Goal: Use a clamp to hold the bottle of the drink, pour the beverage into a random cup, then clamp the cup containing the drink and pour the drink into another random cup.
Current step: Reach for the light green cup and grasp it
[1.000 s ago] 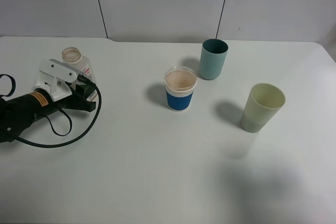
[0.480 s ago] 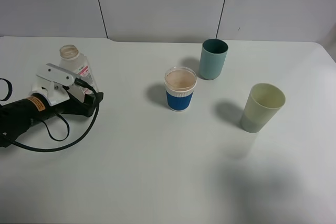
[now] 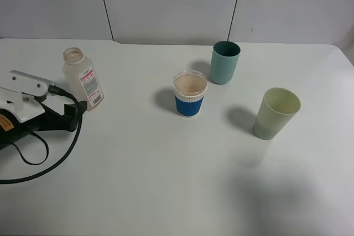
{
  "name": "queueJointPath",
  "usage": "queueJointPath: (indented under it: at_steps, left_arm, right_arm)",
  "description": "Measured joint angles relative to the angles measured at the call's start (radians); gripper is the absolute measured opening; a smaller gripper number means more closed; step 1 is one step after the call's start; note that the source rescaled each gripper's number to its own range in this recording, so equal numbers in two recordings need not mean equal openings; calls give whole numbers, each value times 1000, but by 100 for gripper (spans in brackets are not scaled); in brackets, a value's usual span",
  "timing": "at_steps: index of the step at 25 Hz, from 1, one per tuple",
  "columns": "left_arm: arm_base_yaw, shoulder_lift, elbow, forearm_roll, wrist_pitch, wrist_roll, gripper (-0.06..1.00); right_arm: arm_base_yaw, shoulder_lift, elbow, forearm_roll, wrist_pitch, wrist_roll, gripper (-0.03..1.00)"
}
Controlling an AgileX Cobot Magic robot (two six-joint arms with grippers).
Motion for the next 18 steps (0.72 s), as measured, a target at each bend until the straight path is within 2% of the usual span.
queueJointPath:
  at_steps: [3,11,13,18]
  left_arm:
    - [0,-128,54,-72,17,-8,99]
    - [0,-489,71,-215,200,-46,99]
    - [0,-565,60,-238,266,-49,99]
    - [0,-744,-30,-247,505,-49,99]
  right_arm:
    - [0,0,0,0,0,0,78]
    - [0,0,0,0,0,0,78]
    - [0,0,0,0,0,0,78]
    - [0,0,0,0,0,0,78]
